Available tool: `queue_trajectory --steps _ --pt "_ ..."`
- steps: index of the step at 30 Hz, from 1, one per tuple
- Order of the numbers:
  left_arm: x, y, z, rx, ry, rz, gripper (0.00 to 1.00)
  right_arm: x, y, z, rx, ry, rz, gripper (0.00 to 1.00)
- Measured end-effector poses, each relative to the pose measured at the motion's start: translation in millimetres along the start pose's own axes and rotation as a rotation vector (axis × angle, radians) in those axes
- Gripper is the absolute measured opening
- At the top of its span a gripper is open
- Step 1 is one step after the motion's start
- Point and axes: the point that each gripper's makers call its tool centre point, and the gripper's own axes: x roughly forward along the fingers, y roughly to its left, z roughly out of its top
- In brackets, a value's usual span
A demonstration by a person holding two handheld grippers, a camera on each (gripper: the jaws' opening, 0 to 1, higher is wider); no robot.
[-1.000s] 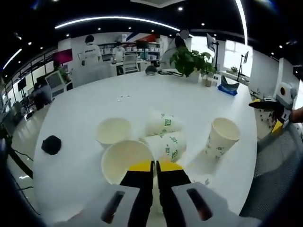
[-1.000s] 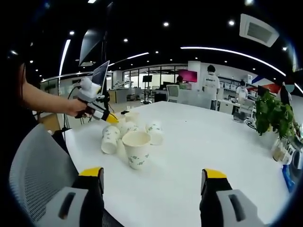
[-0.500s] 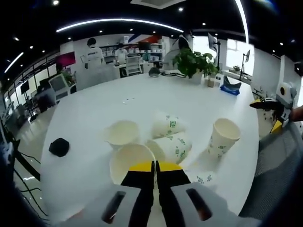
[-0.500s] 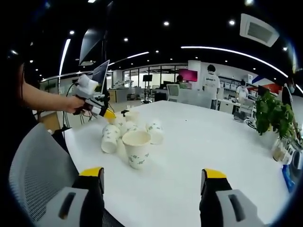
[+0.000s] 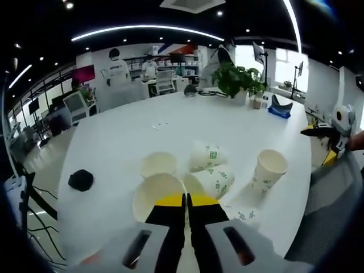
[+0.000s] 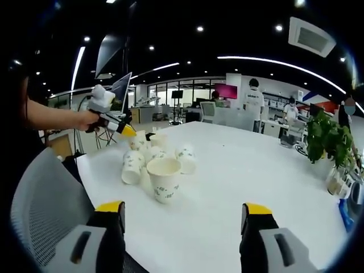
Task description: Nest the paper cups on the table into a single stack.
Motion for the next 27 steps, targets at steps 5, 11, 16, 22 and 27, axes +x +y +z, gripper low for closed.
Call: queue_trajectory --steps 5,11,16,22,27 --pt "-9 -2.1 15.5 0.011 -0.019 0.0 0.0 0 0 -1.2 0.0 0.004 0.004 0.85" --pt "-12 -15.0 31.7 0.013 -0.048 -0.032 0.0 0 0 0.1 -0.002 0.001 0.001 0.85" --pt "-13 -32.7 47.6 0.035 -0.073 -0.067 0.0 0 0 0.6 0.0 0.001 -0.001 0.85" --pt "-17 -64.3 67.2 0.068 -0.09 -0.117 0.0 0 0 0.2 0.002 0.003 -0.001 0.85" --pt "-13 -81.3 70.9 0.097 -0.094 -0.164 0.0 0 0 0.2 0.005 0.002 -0.002 0.85"
